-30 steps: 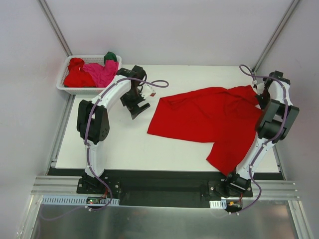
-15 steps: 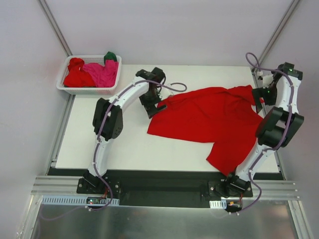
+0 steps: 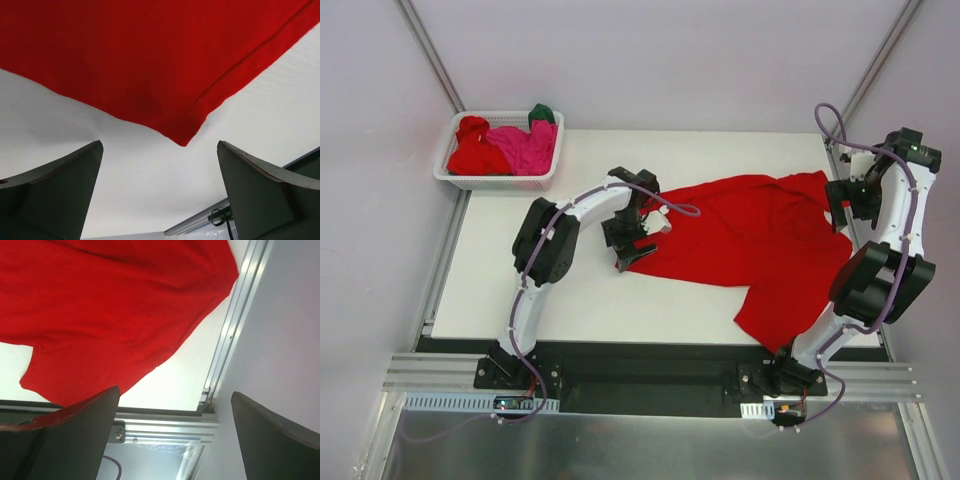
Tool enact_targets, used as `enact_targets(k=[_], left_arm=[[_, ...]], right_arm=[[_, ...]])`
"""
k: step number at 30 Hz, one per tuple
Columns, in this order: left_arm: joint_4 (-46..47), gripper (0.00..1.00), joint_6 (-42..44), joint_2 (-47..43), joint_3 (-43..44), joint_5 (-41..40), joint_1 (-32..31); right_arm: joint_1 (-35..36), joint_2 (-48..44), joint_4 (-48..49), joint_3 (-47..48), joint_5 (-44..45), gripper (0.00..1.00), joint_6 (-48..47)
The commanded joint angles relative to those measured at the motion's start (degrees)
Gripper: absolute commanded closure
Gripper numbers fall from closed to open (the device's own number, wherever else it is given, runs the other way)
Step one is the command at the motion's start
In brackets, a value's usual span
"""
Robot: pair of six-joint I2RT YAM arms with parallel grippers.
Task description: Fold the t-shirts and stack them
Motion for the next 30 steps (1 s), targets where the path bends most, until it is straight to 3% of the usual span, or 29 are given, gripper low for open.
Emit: enact_targets(k=[1, 12, 30], left_arm=[[2.7, 0.01, -1.9, -5.9, -2.7, -2.9, -2.8], [7.7, 0.01, -4.7, -5.8, -5.4, -14.7, -5.2], [9.6, 0.04, -8.4, -8.0, -10.8, -17.2, -8.5]], right_arm=[[-0.6, -0.9, -1.7, -0.5, -2.5, 0.04, 1.7], [-0.6, -1.7, -1.2, -3.6, -3.6, 0.04, 1.4], [-1.1, -2.3, -0.5, -6.7, -5.1, 0.04, 1.6]])
